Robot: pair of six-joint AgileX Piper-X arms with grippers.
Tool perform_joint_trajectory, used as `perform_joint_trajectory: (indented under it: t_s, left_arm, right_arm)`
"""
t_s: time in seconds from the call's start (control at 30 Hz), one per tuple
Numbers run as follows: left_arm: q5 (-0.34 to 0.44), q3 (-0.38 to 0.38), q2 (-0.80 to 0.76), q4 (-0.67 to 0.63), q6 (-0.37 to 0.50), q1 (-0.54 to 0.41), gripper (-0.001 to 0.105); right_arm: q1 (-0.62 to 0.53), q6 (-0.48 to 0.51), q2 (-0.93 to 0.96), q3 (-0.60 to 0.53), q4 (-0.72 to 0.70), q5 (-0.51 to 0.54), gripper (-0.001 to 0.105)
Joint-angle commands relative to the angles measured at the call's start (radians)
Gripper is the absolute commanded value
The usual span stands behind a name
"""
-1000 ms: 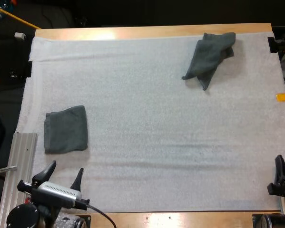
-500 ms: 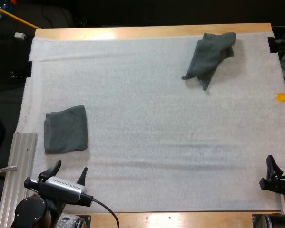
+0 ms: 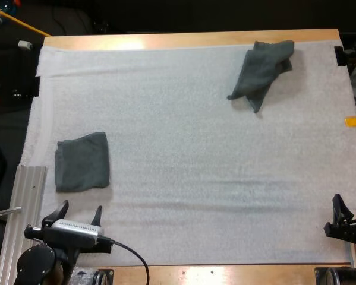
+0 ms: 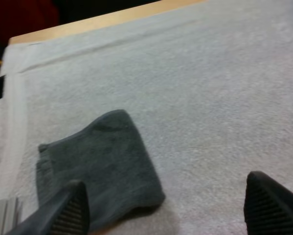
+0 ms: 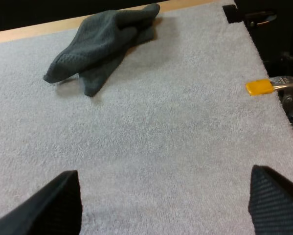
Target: Pick towel from pile, fold and stack
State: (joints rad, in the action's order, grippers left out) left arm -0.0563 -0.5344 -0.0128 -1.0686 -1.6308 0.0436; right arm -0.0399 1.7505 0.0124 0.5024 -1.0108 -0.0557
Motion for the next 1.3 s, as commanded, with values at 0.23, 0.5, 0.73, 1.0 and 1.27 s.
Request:
perform_joint_trajectory:
  t_s: [0.23,0.5,0.73,1.0,1.27]
  left_arm:
    - [-0.005,-0.003,-0.138,0.006,-0.009,-0.055,0.063]
    - [-0.005,-0.003,-0.138,0.006,-0.009,-0.055,0.063]
    - [-0.005,-0.003,-0.138,0.006,-0.009,-0.055,0.063]
    - [-0.005,-0.003,-0.140,0.006,-0.009,-0.055,0.063]
    - [-0.005,-0.003,-0.140,0.006,-0.009,-0.055,0.063]
  right_arm:
    - [-0.004,0.000,0.040,0.007,0.013,0.000,0.069]
    - [-0.004,0.000,0.040,0.007,0.013,0.000,0.069]
    - [-0.004,0.000,0.040,0.007,0.013,0.000,0.069]
    - [-0.004,0.000,0.040,0.007,0.013,0.000,0.069]
    - [-0.004,0.000,0.040,0.007,0.013,0.000,0.069]
